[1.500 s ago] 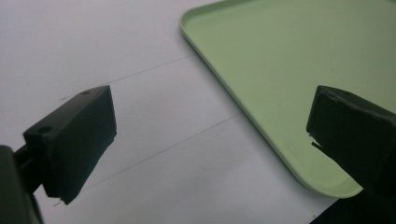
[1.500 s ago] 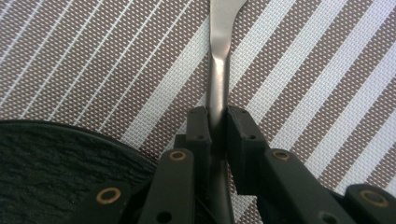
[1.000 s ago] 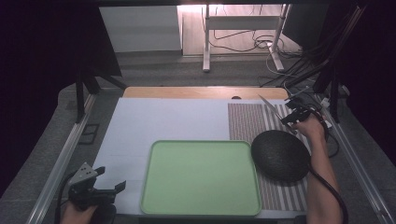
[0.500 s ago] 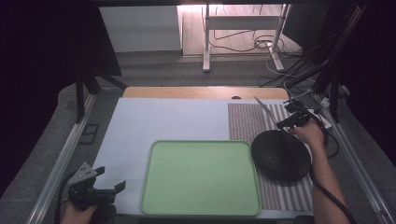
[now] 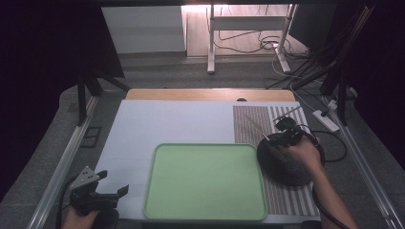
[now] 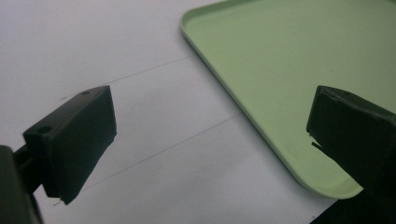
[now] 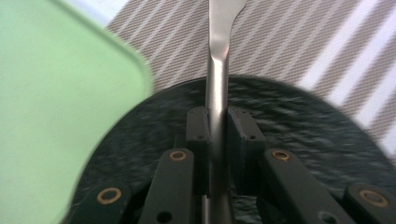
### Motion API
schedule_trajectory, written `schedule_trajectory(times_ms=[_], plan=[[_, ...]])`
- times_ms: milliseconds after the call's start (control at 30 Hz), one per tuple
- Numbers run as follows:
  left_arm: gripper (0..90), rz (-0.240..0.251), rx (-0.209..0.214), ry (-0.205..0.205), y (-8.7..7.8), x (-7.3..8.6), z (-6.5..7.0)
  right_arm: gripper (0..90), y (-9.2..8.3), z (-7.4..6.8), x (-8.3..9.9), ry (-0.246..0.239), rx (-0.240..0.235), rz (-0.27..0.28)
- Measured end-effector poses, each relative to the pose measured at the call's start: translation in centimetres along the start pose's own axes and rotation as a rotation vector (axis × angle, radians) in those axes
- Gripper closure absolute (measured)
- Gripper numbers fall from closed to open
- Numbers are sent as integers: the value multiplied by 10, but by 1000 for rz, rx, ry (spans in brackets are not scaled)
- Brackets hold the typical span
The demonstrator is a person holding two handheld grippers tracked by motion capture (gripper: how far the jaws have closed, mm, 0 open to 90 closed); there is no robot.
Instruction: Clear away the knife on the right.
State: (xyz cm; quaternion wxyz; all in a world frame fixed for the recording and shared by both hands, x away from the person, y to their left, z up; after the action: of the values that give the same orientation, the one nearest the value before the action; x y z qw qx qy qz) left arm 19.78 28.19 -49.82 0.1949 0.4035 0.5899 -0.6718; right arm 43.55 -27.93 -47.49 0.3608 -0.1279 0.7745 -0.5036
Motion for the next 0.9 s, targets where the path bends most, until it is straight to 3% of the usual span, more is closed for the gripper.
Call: schedule_trajectory(times_ms=[133,167,233,300,367,900], plan=[[25,-2,-1,-1,0,0,0,799,5,-16,5,-29,-2,-21],[25,-2,-2,0,0,0,0,798,8,-27,8,-42,-6,-31],[25,-2,-2,1,0,0,0,798,8,-30,9,-48,-9,-32],[24,-1,-2,2,0,0,0,799,11,-43,14,-61,-17,-38],[25,-1,-2,2,0,0,0,798,12,-46,16,-63,-19,-44],[24,-1,-4,6,0,0,1,799,24,-113,42,-136,-91,-90]])
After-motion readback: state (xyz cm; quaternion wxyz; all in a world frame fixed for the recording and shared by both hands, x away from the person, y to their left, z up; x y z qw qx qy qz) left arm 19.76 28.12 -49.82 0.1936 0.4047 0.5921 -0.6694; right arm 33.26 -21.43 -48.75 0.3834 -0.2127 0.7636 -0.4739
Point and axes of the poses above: each handheld gripper's, and its own axes: y roughly forward along the jaws, x roughly out of its underside, z roughly to its right, the point moved 2 cm from there along y, roughly forward along the jaws, and after that the axes turned 13 degrees about -x, right-handed, at the moved point
